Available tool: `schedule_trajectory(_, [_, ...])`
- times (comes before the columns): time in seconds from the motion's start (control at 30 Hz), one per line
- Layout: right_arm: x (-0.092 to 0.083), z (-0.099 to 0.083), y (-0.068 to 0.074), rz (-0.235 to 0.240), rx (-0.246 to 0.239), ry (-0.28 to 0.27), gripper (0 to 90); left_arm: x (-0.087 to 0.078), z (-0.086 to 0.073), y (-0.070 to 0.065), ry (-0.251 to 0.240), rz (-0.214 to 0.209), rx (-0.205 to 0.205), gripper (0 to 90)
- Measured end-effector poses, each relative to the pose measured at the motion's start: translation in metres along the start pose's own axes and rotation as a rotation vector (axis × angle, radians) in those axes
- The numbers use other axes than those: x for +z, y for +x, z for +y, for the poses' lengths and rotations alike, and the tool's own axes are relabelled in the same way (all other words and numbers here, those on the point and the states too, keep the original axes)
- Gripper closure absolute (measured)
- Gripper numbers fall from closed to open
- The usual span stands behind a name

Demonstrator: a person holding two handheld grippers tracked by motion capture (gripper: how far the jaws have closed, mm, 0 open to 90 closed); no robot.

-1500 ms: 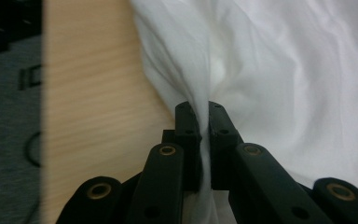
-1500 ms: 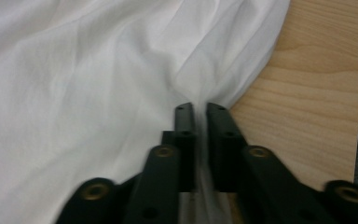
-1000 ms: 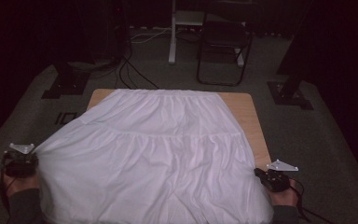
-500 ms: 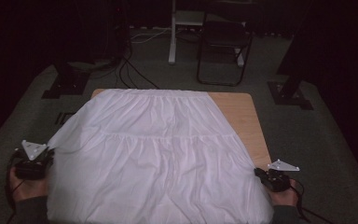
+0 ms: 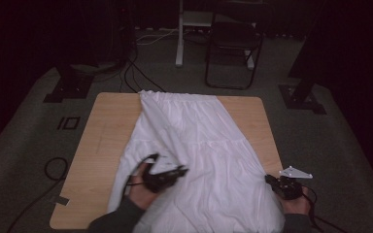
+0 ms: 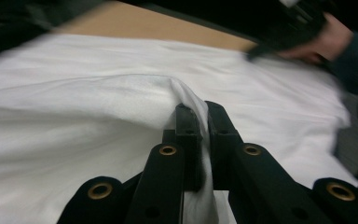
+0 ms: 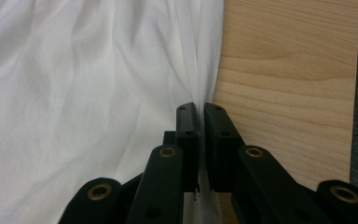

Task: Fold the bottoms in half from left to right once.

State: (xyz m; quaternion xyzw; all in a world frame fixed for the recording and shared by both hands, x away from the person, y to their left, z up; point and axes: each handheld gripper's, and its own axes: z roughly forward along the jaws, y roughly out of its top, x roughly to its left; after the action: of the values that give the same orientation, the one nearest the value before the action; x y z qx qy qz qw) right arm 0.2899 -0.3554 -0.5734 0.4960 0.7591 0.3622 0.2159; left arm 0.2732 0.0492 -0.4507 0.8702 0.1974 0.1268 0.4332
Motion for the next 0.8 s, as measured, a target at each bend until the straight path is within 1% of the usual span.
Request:
schedule_trajectory(0.03, [0.000, 0.000, 0.000, -0.001, 0.000, 0.000, 84.4, 0.017, 0.001, -0.002, 0.014, -0.019, -0.022, 85.2])
schedule_trajectory(0.07, [0.000, 0.001, 0.001, -0.004, 0.001, 0.004, 83.1, 0.031, 0.001, -0.001, 0.029, -0.055, -0.039, 81.4])
schedule_trajectory(0.1, [0.000, 0.002, 0.001, -0.006, -0.002, 0.009, 78.7, 0.042, 0.000, 0.000, 0.036, -0.073, -0.047, 72.3])
schedule_trajectory(0.13, [0.000, 0.003, 0.003, -0.020, -0.006, 0.017, 69.8, 0.048, -0.001, 0.001, 0.036, -0.058, -0.055, 64.8])
schedule_trajectory(0.17, [0.000, 0.005, 0.006, -0.042, -0.012, 0.025, 61.9, 0.049, -0.001, 0.004, 0.025, -0.069, -0.069, 59.2])
schedule_trajectory(0.2, [-0.001, 0.007, 0.010, -0.050, -0.019, 0.024, 56.2, 0.049, -0.001, 0.004, 0.025, -0.069, -0.069, 55.9])
schedule_trajectory(0.23, [-0.004, 0.012, 0.017, -0.052, -0.032, 0.007, 49.9, 0.041, -0.003, 0.009, -0.014, -0.069, -0.084, 53.9])
schedule_trajectory(0.27, [-0.006, 0.015, 0.021, -0.057, -0.036, -0.003, 46.3, 0.035, -0.004, 0.013, -0.024, -0.045, -0.081, 51.7])
schedule_trajectory(0.3, [-0.010, 0.021, 0.028, -0.062, -0.048, -0.014, 45.1, 0.028, -0.006, 0.018, -0.032, -0.025, -0.088, 50.6])
schedule_trajectory(0.33, [-0.013, 0.027, 0.035, -0.059, -0.059, -0.032, 44.8, 0.021, -0.009, 0.023, -0.042, -0.003, -0.104, 50.6])
schedule_trajectory(0.37, [-0.013, 0.027, 0.035, -0.059, -0.059, -0.032, 44.8, 0.021, -0.009, 0.023, -0.042, -0.003, -0.104, 50.5])
schedule_trajectory(0.4, [-0.016, 0.034, 0.043, -0.049, -0.072, -0.047, 45.2, 0.005, -0.018, 0.035, -0.047, 0.068, -0.121, 50.5])
schedule_trajectory(0.43, [-0.021, 0.047, 0.060, -0.011, -0.107, -0.068, 48.2, -0.003, -0.023, 0.041, -0.048, 0.105, -0.136, 49.4])
schedule_trajectory(0.47, [-0.022, 0.053, 0.070, 0.018, -0.122, -0.076, 50.3, -0.012, -0.030, 0.047, -0.050, 0.143, -0.147, 49.4])
schedule_trajectory(0.5, [-0.022, 0.059, 0.079, 0.046, -0.130, -0.081, 51.4, -0.022, -0.039, 0.054, -0.049, 0.186, -0.169, 49.4])
schedule_trajectory(0.53, [-0.021, 0.066, 0.092, 0.087, -0.139, -0.086, 51.5, -0.028, -0.046, 0.059, -0.043, 0.210, -0.184, 49.1])
schedule_trajectory(0.57, [-0.020, 0.070, 0.099, 0.109, -0.144, -0.091, 51.3, -0.036, -0.054, 0.064, -0.034, 0.246, -0.203, 49.0])
schedule_trajectory(0.6, [-0.018, 0.075, 0.108, 0.130, -0.153, -0.092, 49.7, -0.043, -0.063, 0.069, -0.024, 0.282, -0.224, 49.0])
schedule_trajectory(0.7, [-0.007, 0.087, 0.135, 0.170, -0.189, -0.082, 42.1, -0.062, -0.093, 0.080, 0.002, 0.383, -0.291, 47.7])
schedule_trajectory(0.73, [-0.001, 0.091, 0.145, 0.187, -0.191, -0.078, 38.2, -0.064, -0.099, 0.082, 0.012, 0.396, -0.300, 46.5])
schedule_trajectory(0.77, [0.003, 0.093, 0.150, 0.194, -0.192, -0.075, 35.6, -0.067, -0.107, 0.084, 0.029, 0.417, -0.312, 45.9])
schedule_trajectory(0.8, [0.008, 0.095, 0.157, 0.204, -0.194, -0.070, 31.0, -0.069, -0.115, 0.085, 0.051, 0.438, -0.322, 45.3])
